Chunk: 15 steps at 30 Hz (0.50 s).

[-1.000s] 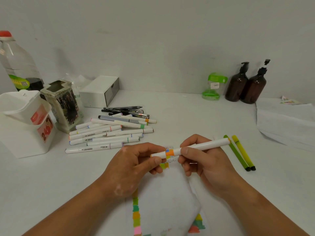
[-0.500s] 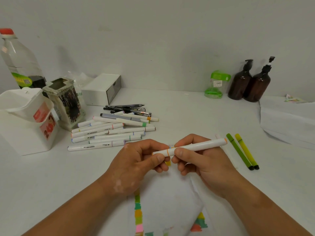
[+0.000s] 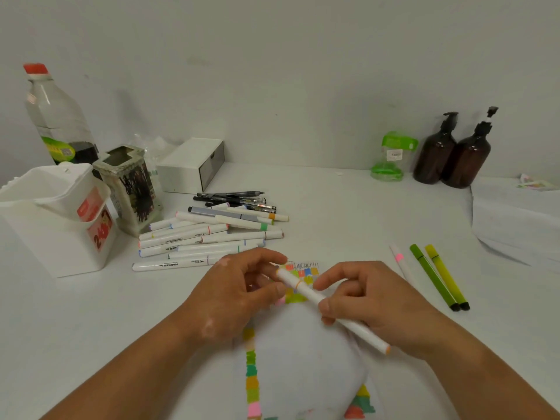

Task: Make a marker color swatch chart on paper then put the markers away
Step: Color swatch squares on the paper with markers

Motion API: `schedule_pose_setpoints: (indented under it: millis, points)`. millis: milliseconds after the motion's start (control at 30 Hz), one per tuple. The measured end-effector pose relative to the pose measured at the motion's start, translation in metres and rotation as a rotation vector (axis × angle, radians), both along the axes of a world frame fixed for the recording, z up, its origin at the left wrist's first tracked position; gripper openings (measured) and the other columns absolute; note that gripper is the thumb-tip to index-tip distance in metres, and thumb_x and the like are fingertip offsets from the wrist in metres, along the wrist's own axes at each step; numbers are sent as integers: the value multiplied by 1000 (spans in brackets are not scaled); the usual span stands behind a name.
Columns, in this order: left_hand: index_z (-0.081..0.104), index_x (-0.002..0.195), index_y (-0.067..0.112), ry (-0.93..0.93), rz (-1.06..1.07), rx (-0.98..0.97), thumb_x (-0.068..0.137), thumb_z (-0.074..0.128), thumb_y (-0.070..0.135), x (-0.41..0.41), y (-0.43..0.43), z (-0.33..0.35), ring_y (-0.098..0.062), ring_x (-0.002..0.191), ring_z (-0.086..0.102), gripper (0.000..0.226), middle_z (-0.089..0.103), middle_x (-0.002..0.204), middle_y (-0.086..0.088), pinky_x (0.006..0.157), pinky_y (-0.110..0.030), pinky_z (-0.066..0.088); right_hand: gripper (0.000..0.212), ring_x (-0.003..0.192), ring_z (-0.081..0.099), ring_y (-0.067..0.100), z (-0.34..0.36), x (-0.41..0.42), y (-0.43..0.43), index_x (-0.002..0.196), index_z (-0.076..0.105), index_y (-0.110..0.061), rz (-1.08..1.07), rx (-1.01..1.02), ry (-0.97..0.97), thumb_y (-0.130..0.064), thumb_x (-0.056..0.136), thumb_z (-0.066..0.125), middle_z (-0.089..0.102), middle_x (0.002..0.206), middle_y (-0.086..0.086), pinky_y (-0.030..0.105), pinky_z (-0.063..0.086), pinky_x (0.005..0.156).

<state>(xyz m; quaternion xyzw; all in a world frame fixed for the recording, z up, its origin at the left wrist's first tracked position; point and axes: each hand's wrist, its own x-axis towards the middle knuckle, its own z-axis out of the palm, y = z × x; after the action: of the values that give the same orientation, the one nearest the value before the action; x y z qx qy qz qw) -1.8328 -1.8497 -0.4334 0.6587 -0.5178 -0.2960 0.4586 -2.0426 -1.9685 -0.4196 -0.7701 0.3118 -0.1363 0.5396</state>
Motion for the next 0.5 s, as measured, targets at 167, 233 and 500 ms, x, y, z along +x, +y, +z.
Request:
schedule_pose_setpoints:
  millis: [167,233,500]
  points:
    - [71,99,33,-572,268,-71,85,76,26,36,6,0,1,77,62,16,65,78,21,64,-3,44,14,58,60,0,-9,-6,-21,80,72,-36,-460,-528,186,-29,74,82,70,70,-16,11,40,53]
    - [72,102,29,-674,358,-16,86,76,25,53,10,0,0,74,57,18,65,88,15,63,-5,37,15,62,59,1,-10,-9,-27,85,71,-36,-521,-604,269,-29,76,81,68,73,-16,15,40,56]
    - [72,110,24,-740,451,144,85,75,22,67,9,-6,-16,97,57,25,67,108,0,80,-23,41,20,58,57,3,-15,-15,-36,89,67,-34,-659,-614,490,-39,74,79,66,74,-14,22,38,50]
